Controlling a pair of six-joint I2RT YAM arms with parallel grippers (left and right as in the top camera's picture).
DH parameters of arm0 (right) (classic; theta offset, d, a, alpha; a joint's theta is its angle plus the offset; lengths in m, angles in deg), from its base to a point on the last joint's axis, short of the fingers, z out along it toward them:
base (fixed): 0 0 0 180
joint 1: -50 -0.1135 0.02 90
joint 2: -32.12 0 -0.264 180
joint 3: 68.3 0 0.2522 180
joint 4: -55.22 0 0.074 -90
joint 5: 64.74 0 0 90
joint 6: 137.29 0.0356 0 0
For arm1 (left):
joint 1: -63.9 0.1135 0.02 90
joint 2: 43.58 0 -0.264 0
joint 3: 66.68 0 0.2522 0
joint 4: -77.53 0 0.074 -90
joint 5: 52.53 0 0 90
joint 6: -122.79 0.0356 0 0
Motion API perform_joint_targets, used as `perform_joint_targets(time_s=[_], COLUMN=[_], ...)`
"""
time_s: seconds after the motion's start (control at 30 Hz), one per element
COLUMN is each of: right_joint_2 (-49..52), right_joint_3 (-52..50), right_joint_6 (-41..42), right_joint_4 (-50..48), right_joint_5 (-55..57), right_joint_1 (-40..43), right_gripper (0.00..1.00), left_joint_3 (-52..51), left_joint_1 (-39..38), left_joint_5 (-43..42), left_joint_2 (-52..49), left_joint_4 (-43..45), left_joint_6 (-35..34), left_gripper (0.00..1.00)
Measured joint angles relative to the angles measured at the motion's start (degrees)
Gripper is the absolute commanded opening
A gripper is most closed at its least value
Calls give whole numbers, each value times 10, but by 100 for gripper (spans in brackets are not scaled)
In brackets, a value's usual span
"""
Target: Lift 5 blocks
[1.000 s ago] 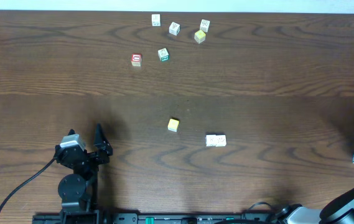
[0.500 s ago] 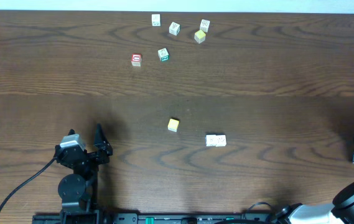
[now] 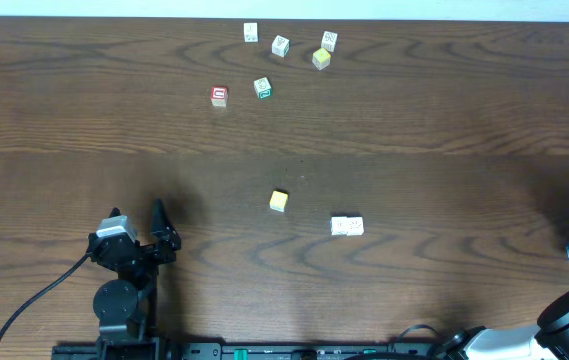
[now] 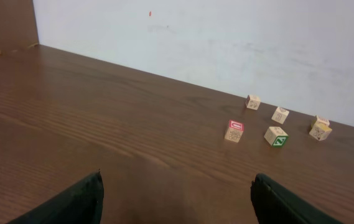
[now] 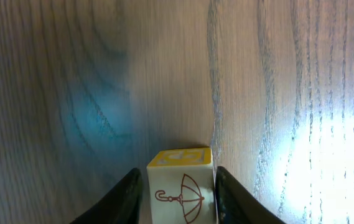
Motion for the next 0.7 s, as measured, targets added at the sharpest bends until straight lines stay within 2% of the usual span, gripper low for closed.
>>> perform_joint_targets(time_s=[0.17, 0.4, 0.7], right_joint_2=[0, 0, 0], right_joint_3=[0, 0, 0], right_joint_6=[0, 0, 0], right_joint_4=[0, 7, 7], right_joint_5=[0, 0, 0], right_joint_1=[0, 0, 0], right_gripper=[33, 40, 34], left_joint_3=[0, 0, 0], left_joint_1=[0, 0, 0], left_joint_5=[0, 0, 0], left_joint_2=[0, 0, 0], left_joint_4=[0, 0, 0], left_joint_6=[0, 0, 0], left_gripper=[76, 76, 76])
